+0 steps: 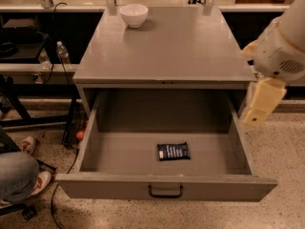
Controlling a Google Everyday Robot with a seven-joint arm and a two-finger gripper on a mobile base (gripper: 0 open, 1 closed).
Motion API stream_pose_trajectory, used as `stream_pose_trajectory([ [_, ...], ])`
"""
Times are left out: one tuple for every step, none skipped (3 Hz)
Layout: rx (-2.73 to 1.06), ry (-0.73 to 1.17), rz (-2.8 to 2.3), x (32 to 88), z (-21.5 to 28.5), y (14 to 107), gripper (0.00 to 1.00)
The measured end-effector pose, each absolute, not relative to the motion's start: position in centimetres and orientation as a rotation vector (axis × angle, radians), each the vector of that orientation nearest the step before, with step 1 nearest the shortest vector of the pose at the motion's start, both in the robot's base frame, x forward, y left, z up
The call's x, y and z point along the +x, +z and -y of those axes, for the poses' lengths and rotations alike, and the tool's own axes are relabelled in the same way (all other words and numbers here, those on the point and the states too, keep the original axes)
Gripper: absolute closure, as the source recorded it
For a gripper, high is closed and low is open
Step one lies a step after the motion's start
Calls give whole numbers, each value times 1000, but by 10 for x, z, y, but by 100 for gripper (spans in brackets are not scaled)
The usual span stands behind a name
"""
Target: Pick rxbar blueberry from top drawer and place on counter
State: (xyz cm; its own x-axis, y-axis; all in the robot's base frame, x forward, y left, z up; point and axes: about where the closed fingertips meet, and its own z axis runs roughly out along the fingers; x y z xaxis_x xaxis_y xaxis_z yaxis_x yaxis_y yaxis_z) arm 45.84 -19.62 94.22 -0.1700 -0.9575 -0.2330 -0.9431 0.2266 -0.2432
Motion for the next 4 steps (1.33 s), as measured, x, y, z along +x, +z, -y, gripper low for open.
stream_pose_trajectory([
  [-1789,129,-2128,483,176,886,0],
  [-1746,279,-2067,504,151,846,0],
  [-1725,349,-2027,511,127,817,0],
  [-1722,349,-2024,512,124,814,0],
])
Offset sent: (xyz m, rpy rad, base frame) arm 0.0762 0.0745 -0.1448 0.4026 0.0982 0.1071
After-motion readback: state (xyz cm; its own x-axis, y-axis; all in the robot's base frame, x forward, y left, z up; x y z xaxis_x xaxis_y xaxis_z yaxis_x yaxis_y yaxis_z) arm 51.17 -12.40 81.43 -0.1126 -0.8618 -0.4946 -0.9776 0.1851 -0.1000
